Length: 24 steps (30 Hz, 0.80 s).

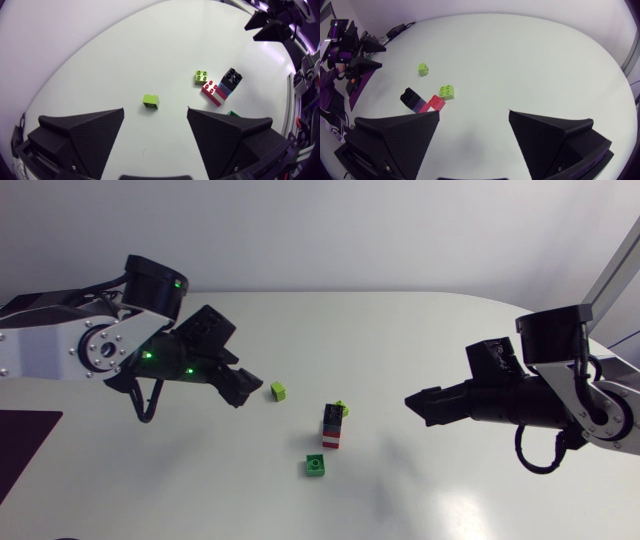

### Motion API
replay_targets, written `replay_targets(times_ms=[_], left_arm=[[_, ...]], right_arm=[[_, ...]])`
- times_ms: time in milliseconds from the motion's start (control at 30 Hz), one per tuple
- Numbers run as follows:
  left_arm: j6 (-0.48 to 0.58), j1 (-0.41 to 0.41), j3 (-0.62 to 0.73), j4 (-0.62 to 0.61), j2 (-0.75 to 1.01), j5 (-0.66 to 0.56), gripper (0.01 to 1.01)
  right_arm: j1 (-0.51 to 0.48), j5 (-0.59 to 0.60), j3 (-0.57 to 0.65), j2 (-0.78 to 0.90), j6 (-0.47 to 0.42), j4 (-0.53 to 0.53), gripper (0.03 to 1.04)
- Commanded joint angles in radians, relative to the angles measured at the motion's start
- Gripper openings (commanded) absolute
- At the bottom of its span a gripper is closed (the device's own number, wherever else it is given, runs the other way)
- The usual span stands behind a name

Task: Disassemble duplo

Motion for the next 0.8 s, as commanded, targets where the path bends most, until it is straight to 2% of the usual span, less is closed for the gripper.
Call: replay_targets(times_ms=[0,67,200,233,300,400,600,767], left_arm=[[0.146,-0.026,0.056,-0.035,0.054,-0.015,0.934],[0.233,-0.014,0.065,-0.078,0.071,0.137,0.934],[0.327,-0.024,0.099,-0.112,0.124,0.245,0.934],[0.351,-0.027,0.113,-0.137,0.138,0.272,0.934],[0.448,-0.038,0.16,-0.229,0.172,0.326,0.934],[0.512,-0.05,0.21,-0.264,0.207,0.38,0.93],[0.613,-0.109,0.375,-0.405,0.348,0.38,0.898],[0.67,-0.135,0.447,-0.454,0.436,0.375,0.852]], right_arm=[[-0.005,-0.021,0.03,0.034,-0.026,-0.053,1.0],[-0.005,-0.049,0.05,0.042,-0.064,-0.111,1.0],[-0.009,-0.086,0.083,0.048,-0.234,-0.246,1.0],[-0.009,-0.086,0.079,0.049,-0.314,-0.27,1.0],[-0.008,-0.087,0.069,0.045,-0.536,-0.339,1.0],[-0.009,-0.09,0.056,0.04,-0.564,-0.35,1.0],[-0.003,-0.126,0.03,-0.017,-0.592,-0.379,1.0],[0.011,-0.127,0.023,-0.052,-0.596,-0.404,1.0]])
